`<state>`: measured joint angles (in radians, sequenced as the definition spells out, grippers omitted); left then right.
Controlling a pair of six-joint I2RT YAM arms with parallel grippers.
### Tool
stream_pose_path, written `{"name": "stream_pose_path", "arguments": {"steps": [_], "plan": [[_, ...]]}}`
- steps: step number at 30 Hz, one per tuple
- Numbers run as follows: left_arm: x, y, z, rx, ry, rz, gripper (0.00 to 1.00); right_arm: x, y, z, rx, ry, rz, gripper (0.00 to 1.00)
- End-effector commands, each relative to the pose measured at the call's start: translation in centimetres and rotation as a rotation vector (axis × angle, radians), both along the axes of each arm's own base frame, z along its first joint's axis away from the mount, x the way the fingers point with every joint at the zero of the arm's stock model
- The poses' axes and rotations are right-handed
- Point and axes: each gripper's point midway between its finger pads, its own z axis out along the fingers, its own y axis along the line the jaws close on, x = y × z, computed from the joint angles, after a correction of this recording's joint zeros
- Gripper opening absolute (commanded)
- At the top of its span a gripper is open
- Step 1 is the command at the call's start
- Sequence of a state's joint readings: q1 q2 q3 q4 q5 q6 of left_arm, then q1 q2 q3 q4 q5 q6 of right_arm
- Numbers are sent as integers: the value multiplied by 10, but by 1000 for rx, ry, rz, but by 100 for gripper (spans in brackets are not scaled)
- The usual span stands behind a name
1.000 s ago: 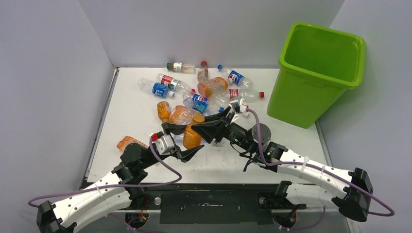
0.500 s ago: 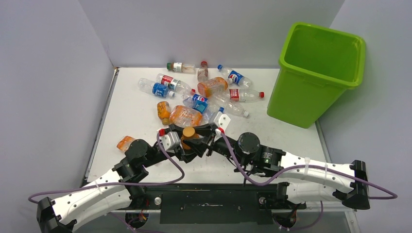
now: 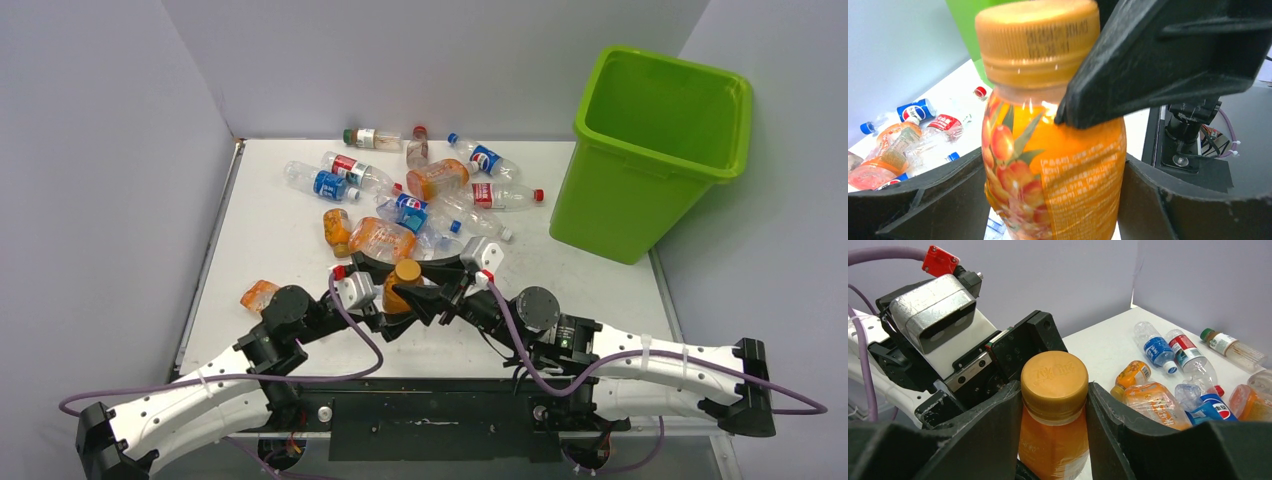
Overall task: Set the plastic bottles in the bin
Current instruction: Place the plastic bottle in the trash bin.
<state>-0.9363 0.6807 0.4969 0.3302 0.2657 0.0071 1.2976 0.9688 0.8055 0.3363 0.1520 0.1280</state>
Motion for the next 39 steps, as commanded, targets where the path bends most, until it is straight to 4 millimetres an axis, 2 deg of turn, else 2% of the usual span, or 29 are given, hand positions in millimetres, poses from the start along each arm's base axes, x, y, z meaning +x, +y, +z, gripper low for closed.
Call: {"name": "stream_pose_path", "arguments": {"steps": [1, 3, 6, 8, 9, 10, 11, 12, 14, 17, 21, 23, 27, 31, 32, 34, 36, 37, 39], "plan": [[6, 1, 21, -25, -28, 26, 74, -3, -13, 39, 159, -18, -13, 5], [7, 0, 19, -17, -25, 27, 69, -3, -14, 40, 155, -19, -14, 5], [7, -1, 18, -11, -22, 23, 43, -3, -13, 38, 143, -20, -14, 5], [6, -2, 18, -12, -23, 18, 32, -3, -10, 35, 129, -16, -7, 7], [5, -2, 18, -13, -25, 14, 29, -4, -9, 35, 126, -11, -2, 18], [4, -2, 18, -14, -26, 12, 27, -4, -8, 35, 121, -7, 1, 41], [4, -1, 19, -17, -28, 12, 25, -4, -7, 35, 120, -1, 4, 59], [4, -1, 19, -17, -30, 9, 24, -3, -8, 36, 124, 7, -4, 70], [3, -1, 20, -19, -34, 7, 21, 0, -12, 39, 145, 31, -29, 79], [2, -2, 19, -17, -34, 0, 20, 6, -14, 40, 157, 58, -63, 81], [2, -2, 19, -15, -34, -4, 20, 10, -10, 37, 149, 82, -86, 78], [1, -2, 19, -16, -35, -6, 20, 12, -9, 35, 148, 88, -93, 73], [1, -3, 19, -16, -35, -7, 20, 15, -5, 30, 127, 103, -105, 42], [2, -1, 21, -20, -36, 3, 24, 14, 1, 24, 94, 113, -93, 18], [2, -1, 22, -23, -38, 5, 27, 15, 1, 24, 89, 113, -95, 10], [3, 1, 24, -32, -40, 14, 40, 16, 0, 21, 70, 120, -104, 5], [3, 4, 26, -42, -44, 25, 74, 19, -3, 23, 53, 119, -127, 5], [4, 5, 27, -48, -45, 36, 98, 20, -6, 26, 49, 117, -137, 5], [6, 9, 30, -64, -48, 56, 96, 25, -17, 34, 47, 107, -183, 5]]}}
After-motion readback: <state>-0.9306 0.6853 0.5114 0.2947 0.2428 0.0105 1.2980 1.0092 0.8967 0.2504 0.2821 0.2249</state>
